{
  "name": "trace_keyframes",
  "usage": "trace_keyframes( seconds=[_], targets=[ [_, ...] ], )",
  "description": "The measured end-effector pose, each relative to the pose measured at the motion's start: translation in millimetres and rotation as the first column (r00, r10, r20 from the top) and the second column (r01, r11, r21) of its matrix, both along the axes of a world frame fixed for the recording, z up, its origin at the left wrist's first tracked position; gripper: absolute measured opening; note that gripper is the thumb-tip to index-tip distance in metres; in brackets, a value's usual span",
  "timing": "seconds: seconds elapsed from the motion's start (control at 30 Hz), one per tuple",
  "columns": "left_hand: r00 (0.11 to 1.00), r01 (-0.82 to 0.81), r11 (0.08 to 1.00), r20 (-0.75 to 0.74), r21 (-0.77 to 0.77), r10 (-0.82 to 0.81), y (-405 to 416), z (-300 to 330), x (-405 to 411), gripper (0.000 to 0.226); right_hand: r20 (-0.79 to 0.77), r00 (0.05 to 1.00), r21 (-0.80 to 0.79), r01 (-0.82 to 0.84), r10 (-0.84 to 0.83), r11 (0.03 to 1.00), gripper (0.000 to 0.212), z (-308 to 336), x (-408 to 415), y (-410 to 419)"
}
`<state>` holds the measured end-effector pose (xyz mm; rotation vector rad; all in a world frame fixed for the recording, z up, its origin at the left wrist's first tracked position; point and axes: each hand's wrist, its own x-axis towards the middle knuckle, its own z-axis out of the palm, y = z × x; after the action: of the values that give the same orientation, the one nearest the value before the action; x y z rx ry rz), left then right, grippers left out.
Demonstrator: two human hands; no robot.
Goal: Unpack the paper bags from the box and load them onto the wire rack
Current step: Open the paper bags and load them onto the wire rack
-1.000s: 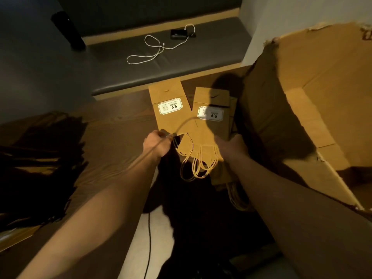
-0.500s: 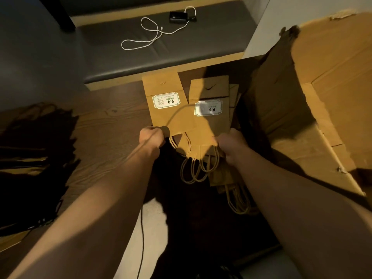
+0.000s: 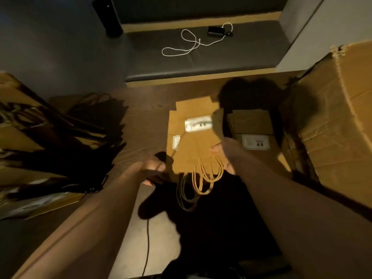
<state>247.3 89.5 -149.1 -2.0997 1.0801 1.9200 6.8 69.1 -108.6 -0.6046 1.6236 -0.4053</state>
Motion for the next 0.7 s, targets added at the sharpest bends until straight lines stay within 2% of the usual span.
trace_keyframes(
  seconds=[0.07, 0.1, 0.17, 0.2, 0.3, 0.37, 0.5, 0.57, 0.63, 0.7],
  targets=[
    [0.989, -0.086, 0.995, -0.114, 0.05, 0.091, 14, -5, 13, 0.022, -0.152, 0.98, 0.089, -0.111, 0.124, 0.99, 0.032, -15, 15, 16],
    [0.959, -0.208, 0.978, -0.192, 0.036, 0.211, 16, -8, 18, 0.017, -0.197, 0.969, 0.109, -0.132, 0.152, 0.985, 0.034, -22, 19, 22],
    [0.841, -0.453, 0.892, -0.325, 0.013, 0.432, 16, -13, 23, 0.019, -0.231, 0.961, 0.14, -0.125, 0.155, 0.982, 0.034, -28, 30, 32],
    [0.828, -0.482, 0.876, -0.334, -0.01, 0.451, 17, -10, 19, 0.019, -0.229, 0.962, 0.15, -0.114, 0.147, 0.982, 0.034, -28, 35, 34],
    [0.917, -0.38, 0.915, -0.186, -0.137, 0.353, 20, -11, -1, 0.034, -0.201, 0.975, 0.148, -0.064, 0.093, 0.987, 0.046, -26, 50, 38],
    [0.943, -0.329, 0.927, -0.115, -0.179, 0.312, 24, -9, -9, 0.042, -0.207, 0.975, 0.144, -0.057, 0.086, 0.988, 0.053, -27, 52, 41],
    [0.995, -0.094, 0.982, 0.0, -0.164, 0.096, 31, -6, -5, 0.027, -0.193, 0.963, 0.115, -0.166, 0.186, 0.979, 0.036, -26, 53, 43],
    [0.991, 0.024, 0.985, 0.133, -0.171, -0.001, 32, -1, -6, 0.037, -0.252, 0.928, 0.037, -0.276, 0.276, 0.96, 0.036, -20, 55, 40],
    [0.939, 0.082, 0.938, 0.341, -0.337, 0.04, 30, 10, -6, 0.066, -0.338, 0.857, -0.019, -0.419, 0.388, 0.908, 0.034, -8, 57, 31],
    [0.872, 0.267, 0.768, 0.485, -0.582, 0.064, 26, 31, -3, 0.089, -0.432, 0.741, -0.031, -0.582, 0.514, 0.813, 0.03, 10, 62, 19]
  ],
)
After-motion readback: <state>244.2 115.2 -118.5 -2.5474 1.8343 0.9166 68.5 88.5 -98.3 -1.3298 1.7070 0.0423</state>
